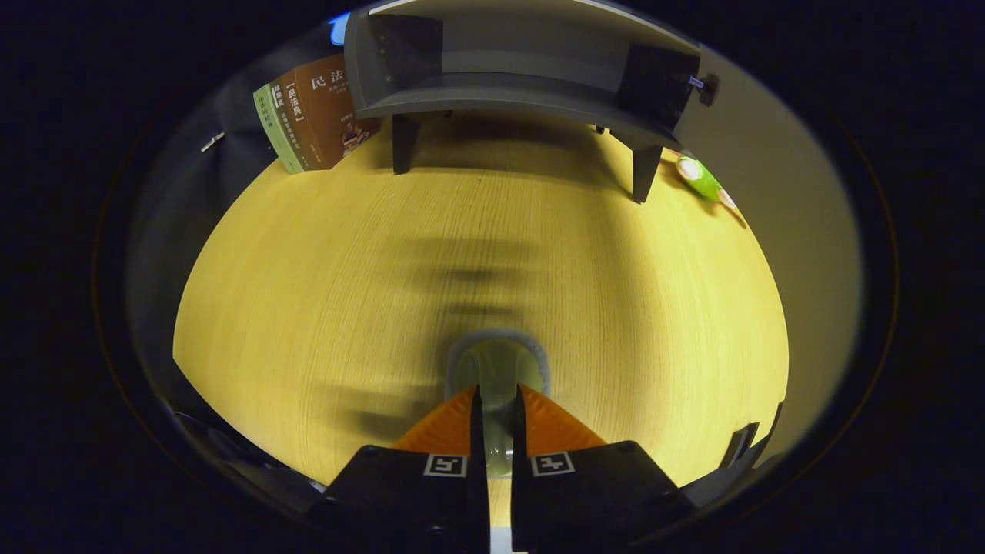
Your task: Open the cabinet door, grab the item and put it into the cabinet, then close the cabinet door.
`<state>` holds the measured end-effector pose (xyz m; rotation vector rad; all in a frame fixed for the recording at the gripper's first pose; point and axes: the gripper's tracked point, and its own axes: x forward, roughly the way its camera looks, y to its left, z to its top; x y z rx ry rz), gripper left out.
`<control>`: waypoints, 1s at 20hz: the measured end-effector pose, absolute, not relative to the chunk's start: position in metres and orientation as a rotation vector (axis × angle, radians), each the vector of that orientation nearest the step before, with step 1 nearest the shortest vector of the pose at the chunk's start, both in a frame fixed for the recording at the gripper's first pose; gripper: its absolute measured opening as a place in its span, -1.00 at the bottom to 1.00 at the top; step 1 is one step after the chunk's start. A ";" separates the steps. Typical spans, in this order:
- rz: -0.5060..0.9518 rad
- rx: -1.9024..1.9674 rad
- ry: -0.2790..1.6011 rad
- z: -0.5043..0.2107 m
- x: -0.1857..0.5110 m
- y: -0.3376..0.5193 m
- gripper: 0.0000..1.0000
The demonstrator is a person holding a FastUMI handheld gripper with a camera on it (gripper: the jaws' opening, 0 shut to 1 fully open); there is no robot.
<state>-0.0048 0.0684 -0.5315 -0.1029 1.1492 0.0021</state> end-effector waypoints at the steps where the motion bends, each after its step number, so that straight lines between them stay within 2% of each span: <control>1: 0.002 -0.104 1.128 -0.523 -0.002 0.068 -0.69; 13: -0.044 -0.035 0.739 -0.325 0.067 0.062 -0.69; 20: -0.030 -0.057 0.512 -0.214 0.147 0.066 -0.70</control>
